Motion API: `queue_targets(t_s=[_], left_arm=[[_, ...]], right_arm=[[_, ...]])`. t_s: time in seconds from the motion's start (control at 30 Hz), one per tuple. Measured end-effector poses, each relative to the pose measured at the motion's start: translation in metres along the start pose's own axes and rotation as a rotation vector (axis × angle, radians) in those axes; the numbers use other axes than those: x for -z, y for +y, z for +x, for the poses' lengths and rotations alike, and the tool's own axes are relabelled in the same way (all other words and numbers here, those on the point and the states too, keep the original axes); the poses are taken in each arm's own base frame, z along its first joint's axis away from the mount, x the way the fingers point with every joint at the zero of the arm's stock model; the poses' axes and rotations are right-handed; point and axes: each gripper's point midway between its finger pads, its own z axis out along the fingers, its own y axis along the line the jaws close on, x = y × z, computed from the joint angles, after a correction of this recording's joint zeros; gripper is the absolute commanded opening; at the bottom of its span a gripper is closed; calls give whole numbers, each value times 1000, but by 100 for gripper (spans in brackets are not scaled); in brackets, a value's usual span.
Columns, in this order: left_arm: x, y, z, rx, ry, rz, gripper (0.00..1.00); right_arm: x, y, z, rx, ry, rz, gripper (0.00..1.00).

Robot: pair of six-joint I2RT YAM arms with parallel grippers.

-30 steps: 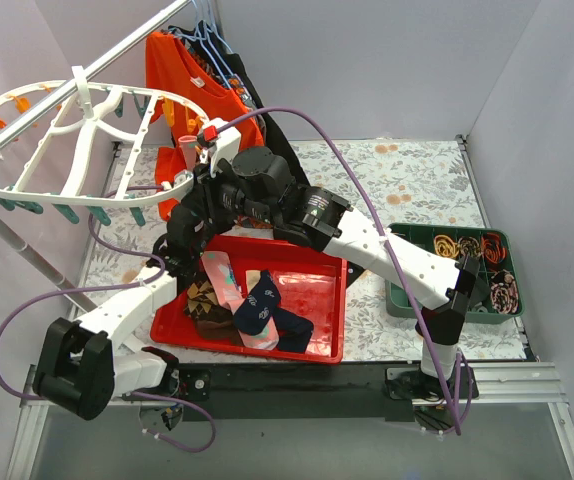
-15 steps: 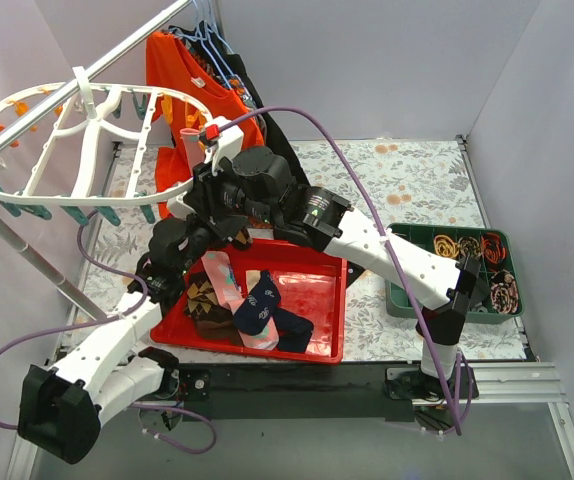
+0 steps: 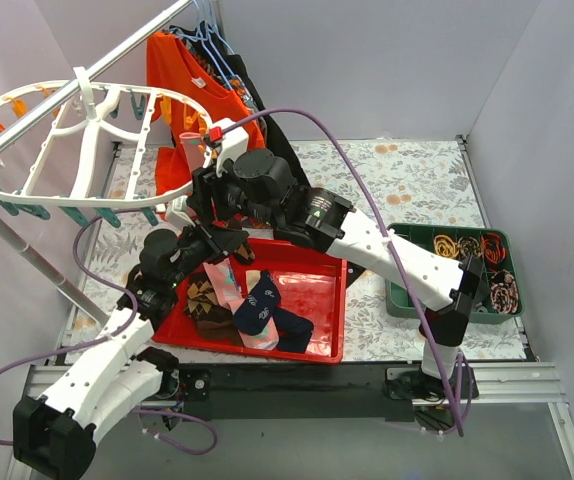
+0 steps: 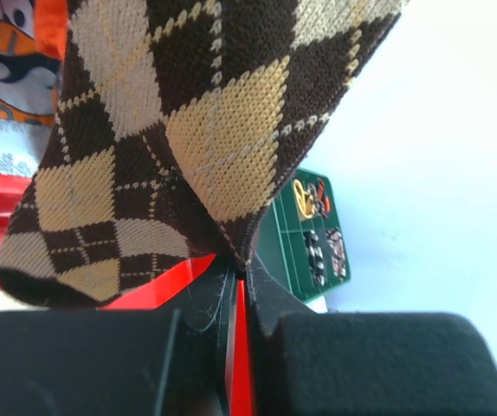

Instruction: Remove the socks clipped to the hanger

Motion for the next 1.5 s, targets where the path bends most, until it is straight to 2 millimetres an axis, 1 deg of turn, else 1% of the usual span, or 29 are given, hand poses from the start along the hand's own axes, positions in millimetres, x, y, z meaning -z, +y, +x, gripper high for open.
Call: queue_targets(t_s=[0.1,0.3,0.57,0.7,0.83,0.97,1.13,1.2,1.33,1.4,1.5], left_arm=[[7,-4,3,12,9,13,0],[22,-9,8,30,32,20,0],[34,-1,25,91,85,-3,0],[40,-3,30,111,108,-4,0],[47,-1,37,131,137,-17,0],[56,-4,41,142,149,-13,0],[66,-8,44,159,163,-10,0],[69,-9,46,164,171,-8,0],[75,-9,49,177,188,-17,0],[78,-11,50,182,192,-17,0],[81,-14,50,187,193,-13,0]], right_arm=[[4,-6,4,8,11,19,64],[18,-26,10,14,31,68,64],[30,-51,11,14,35,127,65],[35,-58,12,14,35,146,65],[36,-58,12,18,36,144,65],[36,-56,12,44,40,129,65],[33,-45,-2,60,14,76,66],[29,-38,-9,58,-1,49,66],[16,-28,-19,54,-25,8,65],[10,-27,-18,53,-27,9,63],[3,-30,-12,57,-16,28,58]])
